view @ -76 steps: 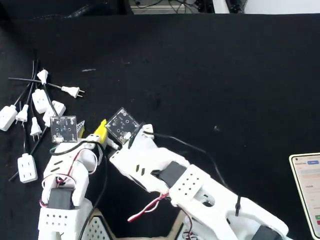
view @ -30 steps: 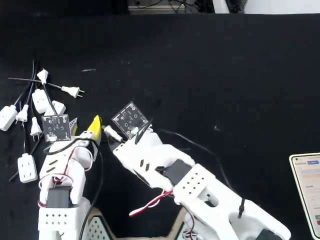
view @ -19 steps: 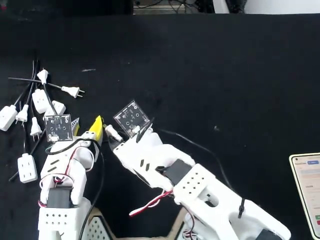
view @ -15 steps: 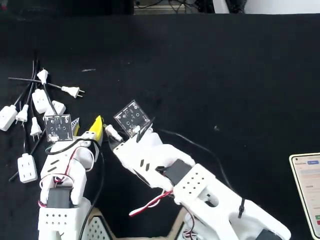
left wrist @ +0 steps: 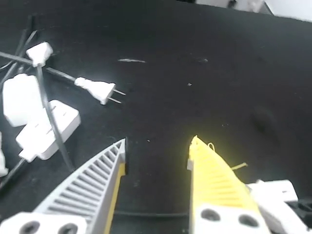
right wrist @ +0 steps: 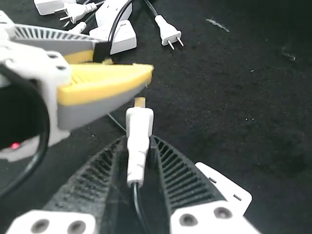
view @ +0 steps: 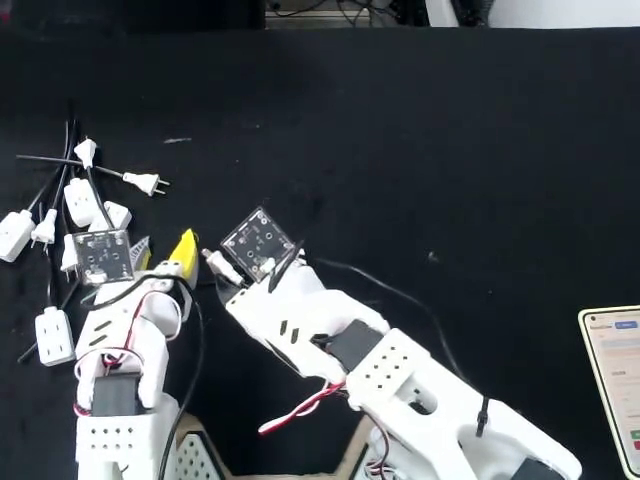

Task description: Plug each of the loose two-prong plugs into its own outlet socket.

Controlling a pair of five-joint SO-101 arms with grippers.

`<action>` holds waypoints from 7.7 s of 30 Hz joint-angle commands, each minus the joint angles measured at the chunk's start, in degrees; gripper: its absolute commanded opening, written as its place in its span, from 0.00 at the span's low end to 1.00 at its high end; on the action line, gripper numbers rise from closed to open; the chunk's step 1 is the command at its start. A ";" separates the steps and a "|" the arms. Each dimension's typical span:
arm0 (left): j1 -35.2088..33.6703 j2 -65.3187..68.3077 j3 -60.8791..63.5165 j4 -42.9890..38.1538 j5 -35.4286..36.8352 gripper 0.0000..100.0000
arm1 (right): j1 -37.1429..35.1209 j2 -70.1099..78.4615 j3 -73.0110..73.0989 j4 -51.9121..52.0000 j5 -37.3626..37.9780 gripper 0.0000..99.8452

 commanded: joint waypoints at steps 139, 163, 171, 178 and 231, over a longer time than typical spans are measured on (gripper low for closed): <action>5.14 -0.44 -1.98 6.68 -6.24 0.22 | 0.18 -2.07 0.31 -4.40 -10.64 0.01; -4.79 -0.53 -7.78 6.24 1.58 0.22 | 8.79 -1.71 -7.96 12.22 -3.87 0.01; -2.68 -0.44 -4.26 6.15 2.64 0.22 | 17.49 -1.36 -29.05 40.88 3.96 0.01; 3.74 -0.35 -2.15 6.24 -3.25 0.22 | 17.76 12.97 -51.91 61.80 4.84 0.01; 17.01 91.43 -45.23 0.97 -8.70 0.22 | 46.07 36.62 -59.56 77.45 26.64 0.01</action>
